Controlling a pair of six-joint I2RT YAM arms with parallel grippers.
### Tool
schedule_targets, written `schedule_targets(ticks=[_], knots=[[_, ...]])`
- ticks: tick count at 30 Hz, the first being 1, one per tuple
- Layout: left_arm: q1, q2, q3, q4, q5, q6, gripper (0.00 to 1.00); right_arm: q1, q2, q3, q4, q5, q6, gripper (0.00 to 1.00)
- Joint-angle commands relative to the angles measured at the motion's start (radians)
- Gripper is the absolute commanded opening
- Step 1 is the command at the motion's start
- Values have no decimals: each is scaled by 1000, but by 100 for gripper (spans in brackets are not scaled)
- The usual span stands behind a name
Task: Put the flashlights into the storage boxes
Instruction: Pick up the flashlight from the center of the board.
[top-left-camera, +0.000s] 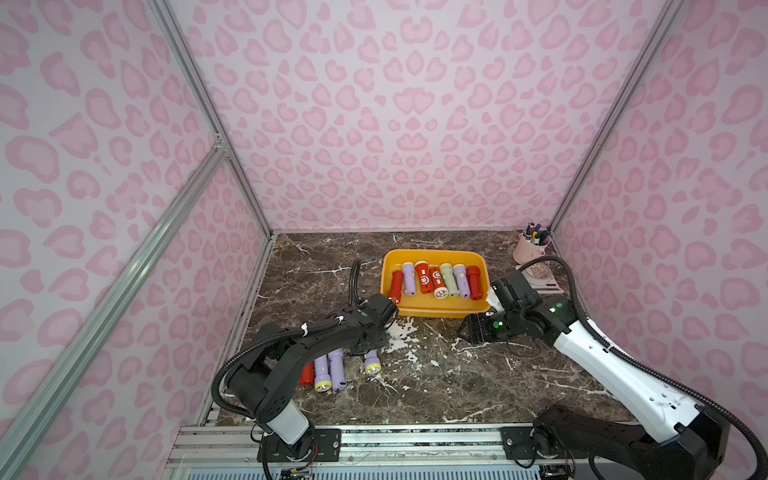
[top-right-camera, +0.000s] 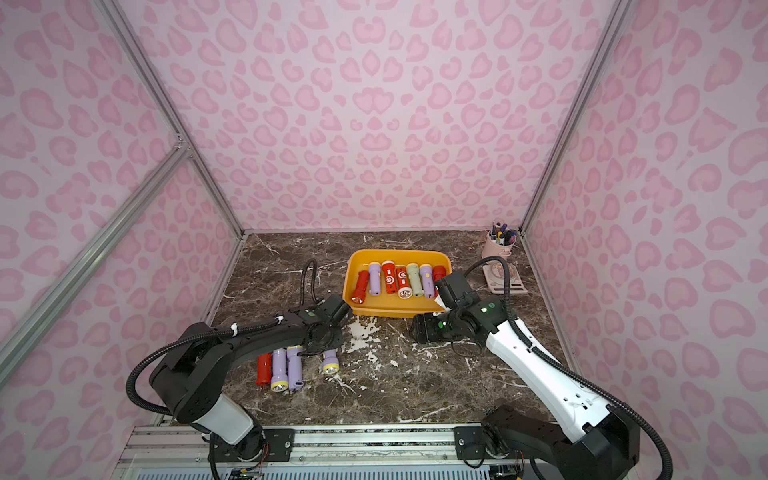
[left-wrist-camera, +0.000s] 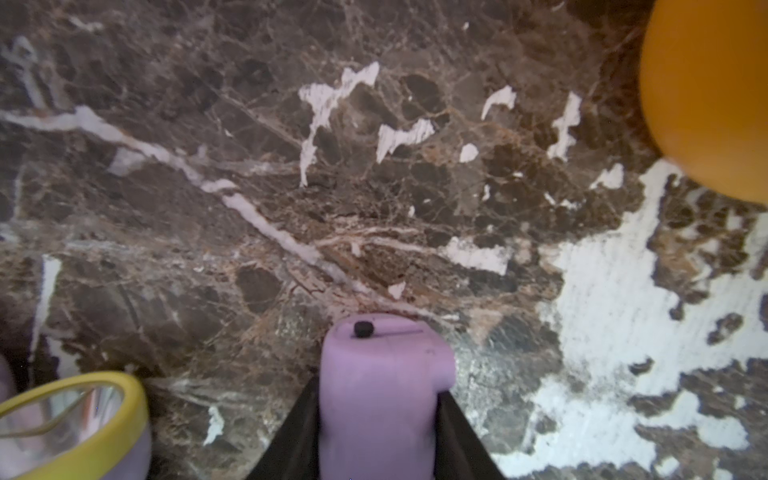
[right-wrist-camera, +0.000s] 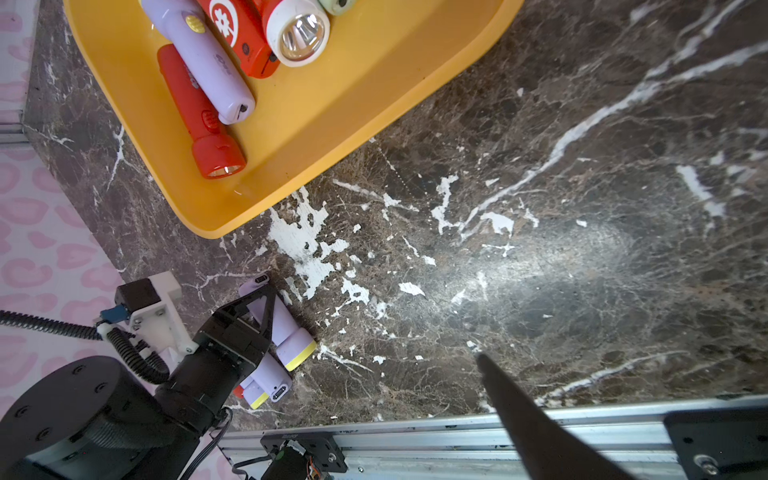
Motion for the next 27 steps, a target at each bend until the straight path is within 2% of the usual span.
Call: schedule_targets(ticks=[1, 2, 3, 15, 19, 27], knots=[[0, -10, 15, -46, 6, 18, 38, -1, 17, 11, 3, -15, -18, 75], [0, -15, 27, -60, 2, 24, 33, -2, 24, 16, 4, -14, -20, 75], [0, -18, 37, -73, -3, 29, 32, -3, 31, 19, 4, -15, -22, 75], [0, -28, 236, -215, -50, 103, 30, -23, 114, 94, 7, -23, -55, 75], [1, 11, 383, -261, -71, 159, 31, -36, 135, 121, 4, -25, -62, 74], [23, 213, 729, -290, -35, 279, 31, -64, 157, 159, -7, -8, -65, 75]])
